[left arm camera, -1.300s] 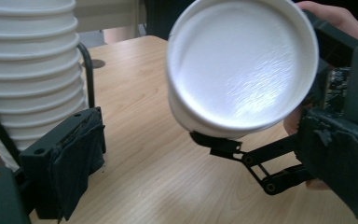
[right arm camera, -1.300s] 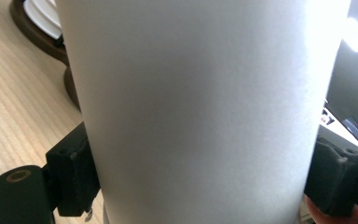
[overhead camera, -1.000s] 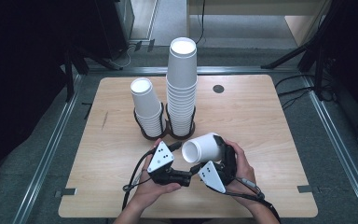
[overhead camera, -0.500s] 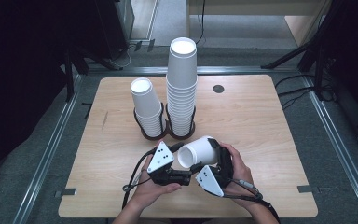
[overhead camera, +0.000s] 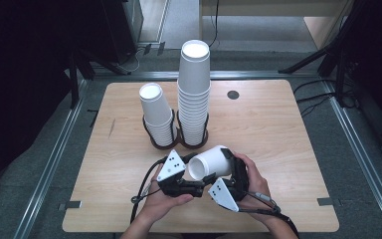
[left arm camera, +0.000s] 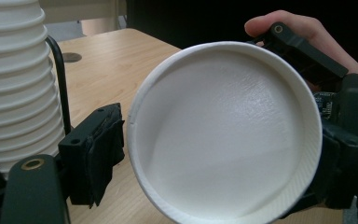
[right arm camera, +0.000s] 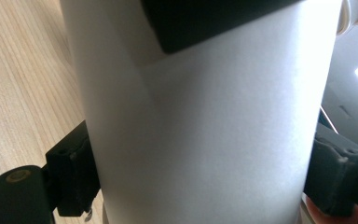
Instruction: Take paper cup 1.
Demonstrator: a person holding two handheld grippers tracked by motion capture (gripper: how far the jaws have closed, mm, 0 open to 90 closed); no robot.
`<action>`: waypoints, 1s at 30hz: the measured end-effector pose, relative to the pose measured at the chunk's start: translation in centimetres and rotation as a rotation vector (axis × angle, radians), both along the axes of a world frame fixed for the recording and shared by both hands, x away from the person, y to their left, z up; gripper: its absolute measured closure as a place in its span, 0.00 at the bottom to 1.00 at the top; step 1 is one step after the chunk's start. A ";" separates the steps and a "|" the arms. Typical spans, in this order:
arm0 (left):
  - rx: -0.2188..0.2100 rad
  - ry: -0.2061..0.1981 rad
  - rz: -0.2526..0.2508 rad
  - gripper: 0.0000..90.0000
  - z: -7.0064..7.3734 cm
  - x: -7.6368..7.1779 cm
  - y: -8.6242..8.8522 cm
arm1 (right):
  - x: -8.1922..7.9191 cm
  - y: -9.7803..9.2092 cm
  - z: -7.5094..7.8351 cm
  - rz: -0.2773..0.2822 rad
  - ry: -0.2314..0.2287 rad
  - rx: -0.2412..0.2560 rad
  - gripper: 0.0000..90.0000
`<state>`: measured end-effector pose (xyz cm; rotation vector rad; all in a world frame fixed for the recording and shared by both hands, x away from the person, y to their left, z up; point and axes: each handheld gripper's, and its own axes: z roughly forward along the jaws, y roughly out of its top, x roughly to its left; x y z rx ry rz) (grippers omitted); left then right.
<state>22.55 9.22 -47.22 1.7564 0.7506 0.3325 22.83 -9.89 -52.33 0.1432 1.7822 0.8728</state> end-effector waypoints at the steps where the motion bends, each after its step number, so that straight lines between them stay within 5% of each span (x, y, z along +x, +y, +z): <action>1: -0.005 0.003 -0.001 0.22 0.0 0.0 0.0 | 0.0 0.0 0.0 -0.003 0.000 -0.002 0.15; 20: 0.004 0.004 -0.018 0.28 0.1 -0.1 0.4 | -0.3 0.2 -0.2 -0.029 -0.009 0.005 0.09; 24: -0.017 -0.001 0.011 0.28 0.2 0.0 0.7 | -0.4 0.3 0.0 -0.060 -0.022 0.011 0.00; 30: -0.042 -0.016 0.066 0.28 0.1 0.4 1.6 | -0.5 -0.2 0.6 -0.058 -0.004 0.055 0.00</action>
